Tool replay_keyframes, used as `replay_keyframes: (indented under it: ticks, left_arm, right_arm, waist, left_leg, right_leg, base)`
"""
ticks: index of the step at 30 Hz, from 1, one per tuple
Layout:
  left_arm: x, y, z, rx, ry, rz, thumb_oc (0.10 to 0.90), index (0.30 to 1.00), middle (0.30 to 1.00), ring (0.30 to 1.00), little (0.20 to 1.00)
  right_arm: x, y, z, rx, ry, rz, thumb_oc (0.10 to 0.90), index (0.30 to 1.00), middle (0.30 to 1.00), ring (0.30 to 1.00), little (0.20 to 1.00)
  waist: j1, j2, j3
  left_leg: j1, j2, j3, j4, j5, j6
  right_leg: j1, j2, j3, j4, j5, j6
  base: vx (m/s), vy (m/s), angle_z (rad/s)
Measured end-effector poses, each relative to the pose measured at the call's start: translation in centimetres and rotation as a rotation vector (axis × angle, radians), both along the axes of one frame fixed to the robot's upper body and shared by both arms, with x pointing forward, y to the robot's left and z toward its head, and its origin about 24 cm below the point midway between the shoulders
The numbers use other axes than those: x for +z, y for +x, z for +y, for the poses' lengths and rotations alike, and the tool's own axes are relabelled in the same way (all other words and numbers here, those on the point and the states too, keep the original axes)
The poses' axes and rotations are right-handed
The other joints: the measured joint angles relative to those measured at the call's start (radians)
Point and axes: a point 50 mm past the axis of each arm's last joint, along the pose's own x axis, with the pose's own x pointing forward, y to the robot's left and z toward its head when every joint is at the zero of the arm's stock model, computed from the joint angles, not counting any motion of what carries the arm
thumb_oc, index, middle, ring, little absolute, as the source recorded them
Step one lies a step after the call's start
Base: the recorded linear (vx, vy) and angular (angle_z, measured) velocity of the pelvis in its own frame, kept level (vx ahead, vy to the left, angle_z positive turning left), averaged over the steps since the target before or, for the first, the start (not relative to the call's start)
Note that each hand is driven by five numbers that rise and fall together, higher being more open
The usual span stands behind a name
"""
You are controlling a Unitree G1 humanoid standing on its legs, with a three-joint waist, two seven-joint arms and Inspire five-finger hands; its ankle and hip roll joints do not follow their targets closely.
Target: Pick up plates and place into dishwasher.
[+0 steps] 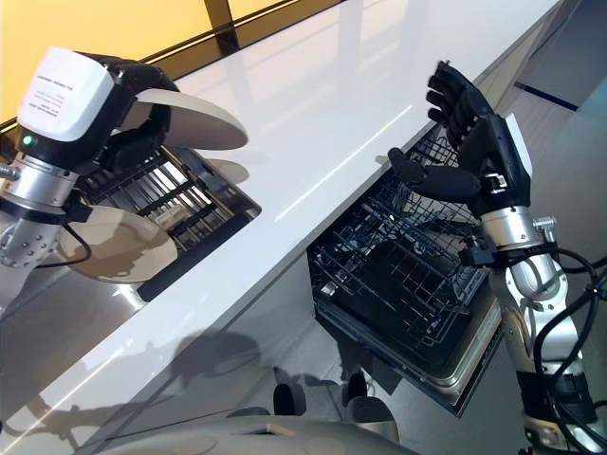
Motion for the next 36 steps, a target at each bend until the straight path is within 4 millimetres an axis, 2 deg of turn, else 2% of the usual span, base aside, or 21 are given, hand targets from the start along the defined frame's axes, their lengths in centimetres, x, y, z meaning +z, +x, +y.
replay_keyframes:
  ticks: [6, 11, 16, 21, 27, 28, 29, 30, 36]
  left_arm:
    - [0.4, -0.2, -2.3, -0.199, -0.212, 0.013, 0.100, 0.300, 0.300, 0.300, 0.200]
    - [0.6, 0.3, -3.9, -0.316, -0.291, 0.063, 0.100, 0.300, 0.300, 0.300, 0.200]
    - [-0.2, 0.7, -5.6, -0.394, -0.271, 0.146, 0.100, 0.300, 0.300, 0.300, 0.200]
    - [-0.9, 0.9, -6.4, -0.440, -0.275, 0.223, 0.100, 0.300, 0.300, 0.300, 0.200]
    - [-0.9, 1.1, -7.5, -0.498, -0.272, 0.261, 0.100, 0.300, 0.300, 0.300, 0.200]
    - [-0.9, 1.1, -7.7, -0.504, -0.270, 0.263, 0.100, 0.300, 0.300, 0.300, 0.200]
    - [-0.9, 1.1, -7.8, -0.508, -0.267, 0.268, 0.100, 0.300, 0.300, 0.300, 0.200]
    - [-1.0, 1.1, -7.9, -0.510, -0.263, 0.275, 0.100, 0.300, 0.300, 0.300, 0.200]
    - [-1.3, 1.1, -8.2, -0.518, -0.251, 0.291, 0.100, 0.300, 0.300, 0.300, 0.200]
  right_arm:
    - [1.0, 0.8, 2.5, 0.079, -0.171, -0.040, 0.800, 0.900, 0.900, 0.900, 0.900]
    - [0.8, 1.3, 4.8, 0.174, -0.221, -0.028, 0.800, 0.900, 0.900, 0.900, 0.900]
    - [0.6, 1.5, 6.3, 0.238, -0.232, -0.022, 0.800, 0.900, 0.900, 0.900, 0.900]
    - [0.6, 1.7, 7.0, 0.262, -0.208, -0.023, 0.800, 0.900, 0.900, 0.900, 0.900]
    - [0.3, 1.8, 8.3, 0.315, -0.173, -0.008, 0.800, 0.900, 0.900, 0.900, 0.900]
    - [0.3, 1.8, 8.5, 0.325, -0.154, -0.005, 0.399, 0.556, 0.556, 0.556, 0.499]
    - [0.2, 1.8, 8.8, 0.337, -0.143, -0.002, 0.169, 0.359, 0.359, 0.359, 0.269]
    - [0.1, 1.8, 9.0, 0.346, -0.140, 0.004, 0.100, 0.300, 0.300, 0.300, 0.200]
    - [-0.7, 2.4, 9.0, 0.314, -0.102, 0.081, 0.100, 0.300, 0.300, 0.300, 0.200]
  waist:
    - [0.007, 0.000, -0.009]
    - [0.010, 0.000, -0.009]
    - [0.009, 0.000, -0.009]
    - [0.008, 0.000, -0.009]
    - [0.009, 0.000, -0.009]
    - [0.010, 0.000, -0.009]
    - [0.009, 0.000, -0.009]
    - [0.009, 0.000, -0.009]
    - [0.009, 0.000, -0.009]
  left_leg:
    - [-0.011, 0.001, -0.023, 0.000, 0.008, -0.004]
    - [-0.015, 0.001, -0.034, 0.000, 0.019, -0.003]
    - [-0.015, 0.000, -0.039, 0.000, 0.022, -0.003]
    - [-0.014, 0.001, -0.040, 0.000, 0.023, -0.003]
    - [-0.013, 0.001, -0.045, 0.000, 0.026, -0.003]
    - [-0.013, 0.001, -0.045, 0.000, 0.026, -0.003]
    - [-0.013, 0.001, -0.045, 0.000, 0.026, -0.003]
    - [-0.012, 0.001, -0.046, 0.000, 0.027, -0.003]
    - [-0.011, 0.000, -0.048, 0.000, 0.027, -0.003]
  right_leg:
    - [0.000, 0.002, -0.008, 0.000, 0.000, 0.000]
    - [0.003, 0.002, -0.008, 0.000, 0.000, 0.000]
    - [0.006, 0.002, -0.008, 0.000, 0.000, 0.000]
    - [0.008, 0.002, -0.009, 0.000, 0.000, 0.000]
    - [0.013, 0.002, -0.012, 0.000, 0.000, 0.000]
    - [0.013, 0.002, -0.012, 0.000, 0.000, 0.000]
    - [0.013, 0.002, -0.012, 0.000, 0.000, 0.000]
    - [0.014, 0.002, -0.012, 0.000, 0.000, 0.000]
    - [0.017, 0.002, -0.012, 0.000, 0.000, 0.000]
  base:
    - [0.00, -0.044, 0.11]
    - [0.01, -0.033, 0.09]
    - [0.01, -0.010, 0.01]
    - [0.01, -0.008, 0.00]
    - [0.02, -0.007, 0.04]
    - [0.03, -0.006, 0.04]
    - [0.00, 0.000, 0.00]
    - [0.03, -0.003, 0.00]
    - [0.02, -0.001, 0.01]
